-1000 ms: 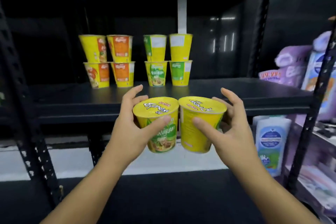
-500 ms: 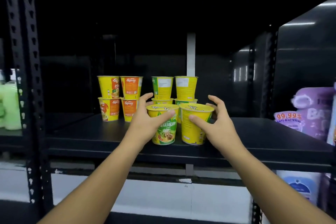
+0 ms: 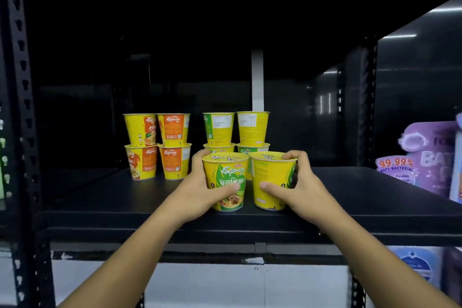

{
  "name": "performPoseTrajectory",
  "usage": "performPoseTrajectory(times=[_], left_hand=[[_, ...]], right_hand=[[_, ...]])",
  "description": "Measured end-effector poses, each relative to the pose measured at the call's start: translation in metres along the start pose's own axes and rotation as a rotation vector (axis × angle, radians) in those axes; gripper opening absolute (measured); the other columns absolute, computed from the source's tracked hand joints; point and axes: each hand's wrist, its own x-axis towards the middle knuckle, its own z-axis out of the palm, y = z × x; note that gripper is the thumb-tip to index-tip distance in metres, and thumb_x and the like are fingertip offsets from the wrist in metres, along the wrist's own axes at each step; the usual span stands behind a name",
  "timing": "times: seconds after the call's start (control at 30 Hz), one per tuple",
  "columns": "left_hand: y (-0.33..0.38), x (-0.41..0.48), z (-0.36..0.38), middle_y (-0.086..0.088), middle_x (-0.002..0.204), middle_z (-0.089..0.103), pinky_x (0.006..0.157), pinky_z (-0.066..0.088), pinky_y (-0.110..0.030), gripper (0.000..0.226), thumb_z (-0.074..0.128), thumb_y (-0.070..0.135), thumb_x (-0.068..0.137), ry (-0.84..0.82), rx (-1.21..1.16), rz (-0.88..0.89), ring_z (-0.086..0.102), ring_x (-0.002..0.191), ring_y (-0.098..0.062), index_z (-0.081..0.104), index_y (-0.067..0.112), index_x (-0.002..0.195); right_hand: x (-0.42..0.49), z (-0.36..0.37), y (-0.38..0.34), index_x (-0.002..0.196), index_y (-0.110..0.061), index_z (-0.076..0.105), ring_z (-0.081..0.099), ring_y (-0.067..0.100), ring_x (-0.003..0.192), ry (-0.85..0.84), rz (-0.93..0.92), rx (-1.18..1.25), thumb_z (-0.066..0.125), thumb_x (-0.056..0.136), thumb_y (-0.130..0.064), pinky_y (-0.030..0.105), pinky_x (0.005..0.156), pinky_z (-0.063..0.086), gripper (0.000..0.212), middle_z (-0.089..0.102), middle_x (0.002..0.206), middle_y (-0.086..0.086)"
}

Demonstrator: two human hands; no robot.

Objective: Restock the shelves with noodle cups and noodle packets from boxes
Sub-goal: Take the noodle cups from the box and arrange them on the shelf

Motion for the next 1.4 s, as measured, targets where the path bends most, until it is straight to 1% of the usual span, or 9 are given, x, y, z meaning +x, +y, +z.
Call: performPoseTrajectory(times=[0.07,0.17,0.37,0.63,0.77,0.9,1.03,1.27,1.4], left_hand=[[-0.002,0.007,0.001,0.018,0.131,0.059,0.089,0.055,-0.022,0.104,0.087,0.046,0.076,-0.021,0.015,0.012,0.066,0.11,-0.001,0.013,0.046,0.149],[-0.002,0.015,0.01,0.023,0.122,0.057,0.086,0.053,-0.018,0.101,0.087,0.048,0.075,-0.035,0.058,0.043,0.064,0.106,0.002,0.015,0.043,0.146],[0.013,0.044,0.052,0.012,0.128,0.057,0.094,0.048,-0.027,0.107,0.085,0.055,0.076,-0.115,0.139,0.073,0.061,0.109,-0.006,0.01,0.032,0.15],[0.029,0.094,0.121,0.002,0.134,0.059,0.103,0.049,-0.035,0.114,0.083,0.066,0.071,-0.192,0.239,0.074,0.061,0.116,-0.018,0.007,0.031,0.149],[0.039,0.117,0.152,0.002,0.129,0.058,0.097,0.048,-0.033,0.113,0.085,0.058,0.074,-0.184,0.271,0.063,0.06,0.113,-0.017,0.009,0.024,0.15],[0.048,0.138,0.181,0.0,0.13,0.057,0.095,0.048,-0.032,0.111,0.089,0.05,0.074,-0.156,0.266,0.024,0.06,0.113,-0.018,0.012,0.02,0.149],[0.05,0.161,0.199,0.001,0.118,0.063,0.098,0.055,-0.039,0.104,0.093,0.047,0.069,-0.14,0.26,-0.048,0.065,0.107,-0.017,0.02,0.021,0.139],[0.046,0.192,0.215,0.001,0.117,0.063,0.099,0.056,-0.044,0.101,0.094,0.043,0.069,-0.116,0.234,-0.126,0.065,0.106,-0.018,0.022,0.025,0.137],[0.028,0.196,0.222,0.001,0.128,0.063,0.105,0.051,-0.044,0.123,0.094,0.043,0.069,-0.055,0.146,-0.108,0.064,0.114,-0.02,0.009,0.025,0.155]], right_hand=[[0.002,-0.003,0.001,0.119,-0.039,0.036,0.066,0.002,0.094,0.021,0.006,-0.05,0.086,0.076,-0.048,0.016,0.07,0.052,0.067,0.067,0.109,-0.012],[0.0,-0.012,0.004,0.117,-0.037,0.037,0.066,0.003,0.092,0.069,0.017,-0.101,0.087,0.075,-0.048,0.021,0.072,0.054,0.066,0.068,0.105,-0.012],[-0.005,-0.047,0.022,0.117,-0.036,0.037,0.065,0.008,0.092,0.173,0.06,-0.204,0.088,0.075,-0.047,0.029,0.076,0.055,0.067,0.064,0.104,-0.01],[0.008,-0.11,0.065,0.118,-0.037,0.036,0.064,0.014,0.094,0.216,0.123,-0.277,0.089,0.073,-0.046,0.037,0.08,0.057,0.07,0.061,0.105,-0.007],[0.025,-0.139,0.091,0.119,-0.037,0.034,0.064,0.017,0.095,0.191,0.155,-0.296,0.089,0.073,-0.045,0.041,0.084,0.057,0.072,0.06,0.106,-0.005],[0.044,-0.16,0.113,0.119,-0.036,0.034,0.063,0.015,0.094,0.17,0.175,-0.316,0.089,0.074,-0.046,0.036,0.078,0.055,0.072,0.06,0.107,-0.005],[0.069,-0.174,0.132,0.121,-0.032,0.034,0.062,0.017,0.093,0.124,0.198,-0.319,0.089,0.075,-0.045,0.031,0.072,0.051,0.073,0.06,0.108,-0.002],[0.098,-0.184,0.152,0.124,-0.032,0.033,0.062,0.022,0.098,0.068,0.212,-0.31,0.088,0.076,-0.045,0.034,0.076,0.051,0.074,0.058,0.113,0.002],[0.096,-0.182,0.168,0.143,-0.032,0.027,0.059,0.022,0.106,0.082,0.147,-0.294,0.086,0.079,-0.041,0.031,0.084,0.045,0.088,0.056,0.122,-0.003]])
